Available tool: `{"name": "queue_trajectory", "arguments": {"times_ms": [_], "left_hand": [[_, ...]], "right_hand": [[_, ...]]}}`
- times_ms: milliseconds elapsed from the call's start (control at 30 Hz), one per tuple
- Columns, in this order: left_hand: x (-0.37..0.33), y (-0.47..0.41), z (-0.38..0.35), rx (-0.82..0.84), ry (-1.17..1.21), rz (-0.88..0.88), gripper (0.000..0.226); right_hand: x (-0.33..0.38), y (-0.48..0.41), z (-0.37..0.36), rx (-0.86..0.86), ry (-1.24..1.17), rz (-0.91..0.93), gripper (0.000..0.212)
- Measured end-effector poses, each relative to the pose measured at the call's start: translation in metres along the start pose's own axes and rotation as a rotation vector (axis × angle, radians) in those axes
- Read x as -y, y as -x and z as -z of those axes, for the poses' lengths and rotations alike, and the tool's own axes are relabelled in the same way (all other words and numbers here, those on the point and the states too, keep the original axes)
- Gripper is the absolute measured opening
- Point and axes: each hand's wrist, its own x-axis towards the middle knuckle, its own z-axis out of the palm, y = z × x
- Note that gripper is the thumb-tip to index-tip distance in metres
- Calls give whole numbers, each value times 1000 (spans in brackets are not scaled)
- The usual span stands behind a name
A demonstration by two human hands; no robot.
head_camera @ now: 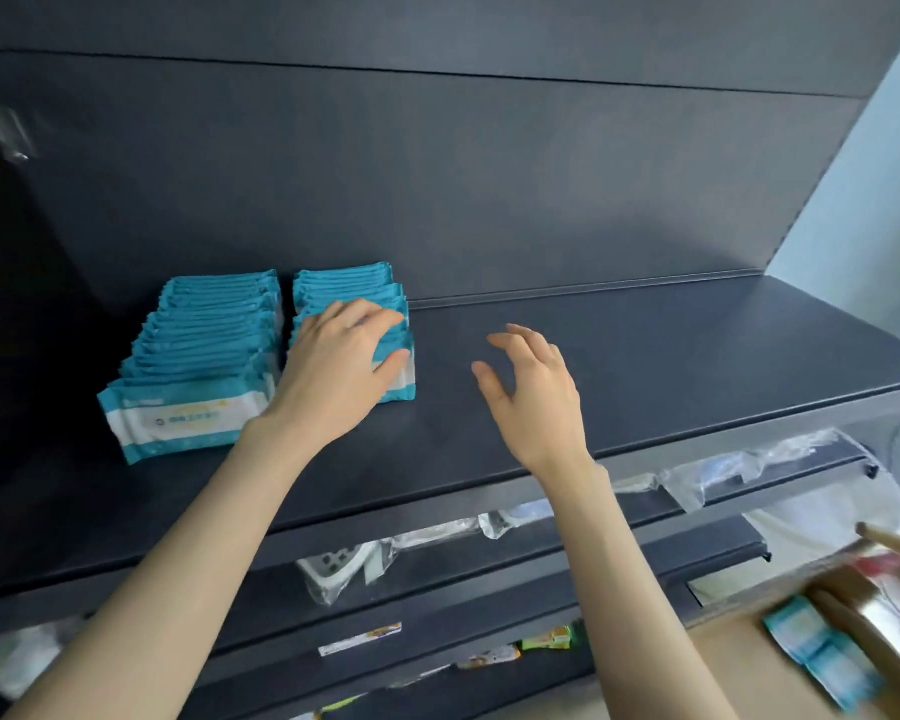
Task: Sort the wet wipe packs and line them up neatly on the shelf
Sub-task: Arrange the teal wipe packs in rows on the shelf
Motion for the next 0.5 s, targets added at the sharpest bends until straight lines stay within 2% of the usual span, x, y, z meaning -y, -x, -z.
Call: {"name": "queue_trajectory", "arguments": {"times_ms": [100,233,400,500], "left_hand": [[-47,10,-13,-74,88,-79,30],[-128,32,-44,-77,202,-138,32],[-238,80,-96,52,390,-160,31],[-297,114,-130,176,453,-175,35]], "right_hand": [[-30,27,34,-91,3,-36,32],[-86,82,86,-134,56,-76,29],[-161,169,145,-148,121,-193,24],[-203,224,172,-94,152,-314,28]]}}
